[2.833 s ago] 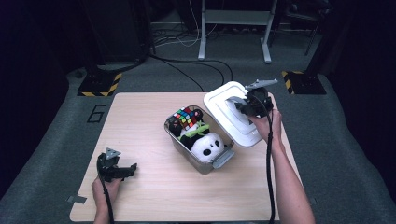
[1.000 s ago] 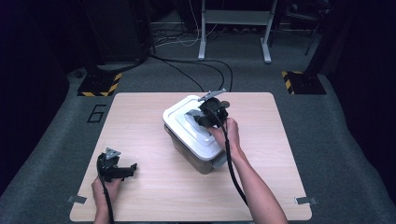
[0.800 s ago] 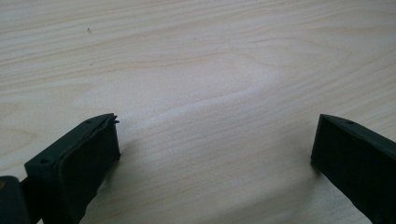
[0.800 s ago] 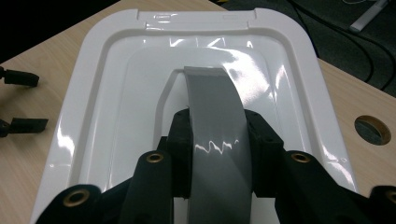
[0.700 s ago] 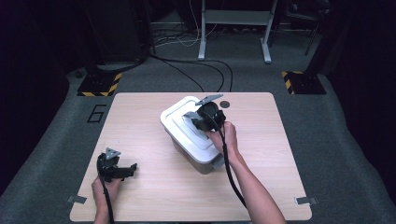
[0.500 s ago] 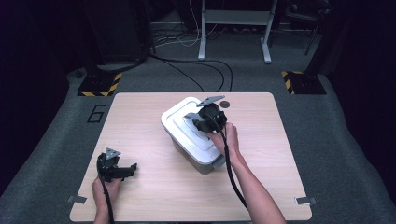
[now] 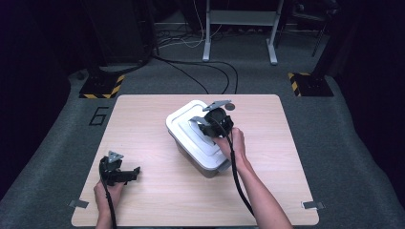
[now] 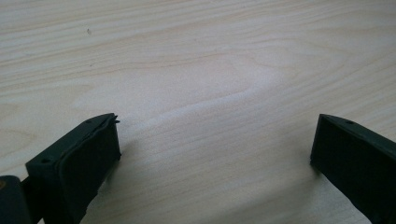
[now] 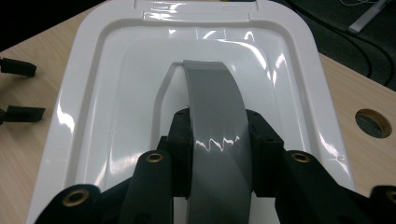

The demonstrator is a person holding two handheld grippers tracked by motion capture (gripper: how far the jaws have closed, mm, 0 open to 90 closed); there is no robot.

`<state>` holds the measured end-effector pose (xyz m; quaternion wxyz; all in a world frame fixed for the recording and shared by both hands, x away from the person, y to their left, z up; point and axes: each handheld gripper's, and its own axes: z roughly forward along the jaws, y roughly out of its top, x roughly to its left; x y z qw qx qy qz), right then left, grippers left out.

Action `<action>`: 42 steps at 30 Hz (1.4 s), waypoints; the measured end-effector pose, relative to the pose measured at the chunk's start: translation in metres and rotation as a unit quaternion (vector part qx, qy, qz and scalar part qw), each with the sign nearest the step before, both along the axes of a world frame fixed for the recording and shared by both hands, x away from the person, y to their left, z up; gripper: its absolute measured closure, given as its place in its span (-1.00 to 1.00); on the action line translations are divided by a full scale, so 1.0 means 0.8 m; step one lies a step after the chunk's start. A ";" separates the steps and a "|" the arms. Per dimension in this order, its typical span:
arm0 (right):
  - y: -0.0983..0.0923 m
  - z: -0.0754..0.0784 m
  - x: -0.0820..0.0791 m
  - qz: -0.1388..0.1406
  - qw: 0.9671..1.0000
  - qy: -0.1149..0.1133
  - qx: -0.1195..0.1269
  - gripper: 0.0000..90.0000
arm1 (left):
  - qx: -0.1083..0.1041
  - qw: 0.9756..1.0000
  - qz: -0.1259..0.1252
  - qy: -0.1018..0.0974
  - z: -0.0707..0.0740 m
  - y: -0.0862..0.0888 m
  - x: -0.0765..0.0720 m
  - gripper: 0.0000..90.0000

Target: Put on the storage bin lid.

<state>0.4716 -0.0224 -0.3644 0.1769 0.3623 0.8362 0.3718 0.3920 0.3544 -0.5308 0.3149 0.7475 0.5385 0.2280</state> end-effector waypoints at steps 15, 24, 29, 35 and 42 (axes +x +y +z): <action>-0.003 0.003 0.004 0.002 1.000 -0.003 0.013 0.26 | -0.009 1.000 0.009 -0.006 -0.001 -0.002 0.000 -0.97; -0.015 0.016 -0.002 0.001 1.000 -0.006 0.030 -0.51 | -0.009 1.000 0.009 -0.006 -0.001 -0.002 0.000 -0.97; -0.040 0.020 -0.009 -0.005 1.000 -0.006 0.028 -0.72 | -0.009 1.000 0.009 -0.006 -0.001 -0.002 0.000 -0.97; -0.084 0.016 -0.017 -0.030 0.999 0.002 0.023 -0.94 | -0.009 1.000 0.010 -0.006 -0.001 -0.002 0.000 -0.97; -0.143 0.002 -0.031 -0.076 0.997 0.003 0.028 -1.00 | -0.008 1.000 0.010 -0.006 -0.001 -0.002 0.000 -0.97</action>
